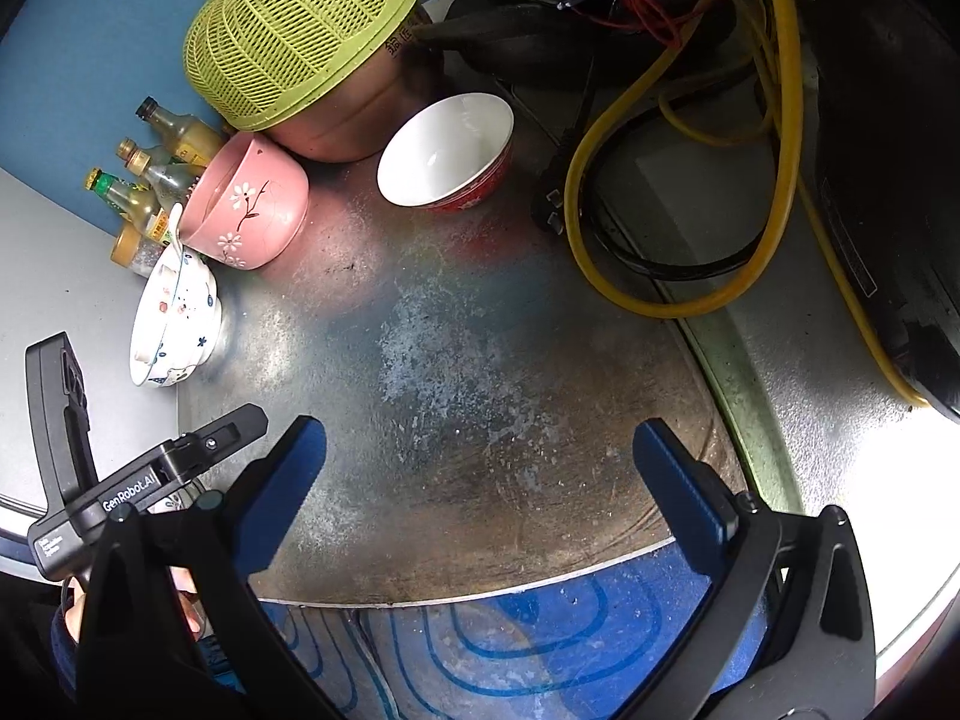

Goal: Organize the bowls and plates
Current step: 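Move both grippers to the remaining red-rimmed bowl on the counter, then close both grippers on the rim of the second red-rimmed bowl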

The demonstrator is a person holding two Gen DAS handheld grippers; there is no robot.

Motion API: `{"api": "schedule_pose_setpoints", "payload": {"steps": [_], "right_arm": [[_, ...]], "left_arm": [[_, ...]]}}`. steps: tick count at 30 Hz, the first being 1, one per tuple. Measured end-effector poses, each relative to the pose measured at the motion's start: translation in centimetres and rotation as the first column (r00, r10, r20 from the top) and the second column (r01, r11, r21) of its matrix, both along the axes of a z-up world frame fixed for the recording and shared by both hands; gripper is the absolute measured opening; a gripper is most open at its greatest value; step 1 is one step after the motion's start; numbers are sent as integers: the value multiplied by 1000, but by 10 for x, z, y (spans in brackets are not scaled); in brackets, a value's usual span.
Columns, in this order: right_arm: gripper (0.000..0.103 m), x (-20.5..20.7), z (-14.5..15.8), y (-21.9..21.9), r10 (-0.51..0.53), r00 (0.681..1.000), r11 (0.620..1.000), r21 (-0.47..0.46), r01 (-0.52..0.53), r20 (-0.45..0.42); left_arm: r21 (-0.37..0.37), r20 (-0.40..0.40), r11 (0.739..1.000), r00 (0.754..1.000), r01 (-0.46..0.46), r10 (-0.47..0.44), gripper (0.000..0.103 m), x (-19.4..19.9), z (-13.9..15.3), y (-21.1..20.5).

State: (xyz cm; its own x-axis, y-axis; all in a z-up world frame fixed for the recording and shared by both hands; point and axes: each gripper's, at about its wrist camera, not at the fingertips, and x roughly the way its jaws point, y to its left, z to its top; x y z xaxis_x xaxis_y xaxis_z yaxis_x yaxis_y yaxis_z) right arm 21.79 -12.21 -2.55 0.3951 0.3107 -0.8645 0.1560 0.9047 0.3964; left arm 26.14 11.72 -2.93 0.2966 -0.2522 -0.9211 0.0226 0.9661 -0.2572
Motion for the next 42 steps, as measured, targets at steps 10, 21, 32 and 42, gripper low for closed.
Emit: {"api": "schedule_pose_setpoints", "payload": {"steps": [10,21,32,42], "right_arm": [[103,46,4,-5,17,997,1000,10,-18,81],[79,108,3,-9,-60,982,998,17,58,180],[31,159,-29,-6,-62,989,996,-52,70,134],[28,148,-20,-12,-118,973,982,-123,145,198]], "left_arm": [[-47,19,999,1000,25,-24,102,57,-7,-20],[-105,134,994,991,38,-24,90,114,-6,-46],[-148,125,987,991,61,-42,53,150,-32,-80],[-173,112,983,992,70,-51,51,164,-44,-92]]}}
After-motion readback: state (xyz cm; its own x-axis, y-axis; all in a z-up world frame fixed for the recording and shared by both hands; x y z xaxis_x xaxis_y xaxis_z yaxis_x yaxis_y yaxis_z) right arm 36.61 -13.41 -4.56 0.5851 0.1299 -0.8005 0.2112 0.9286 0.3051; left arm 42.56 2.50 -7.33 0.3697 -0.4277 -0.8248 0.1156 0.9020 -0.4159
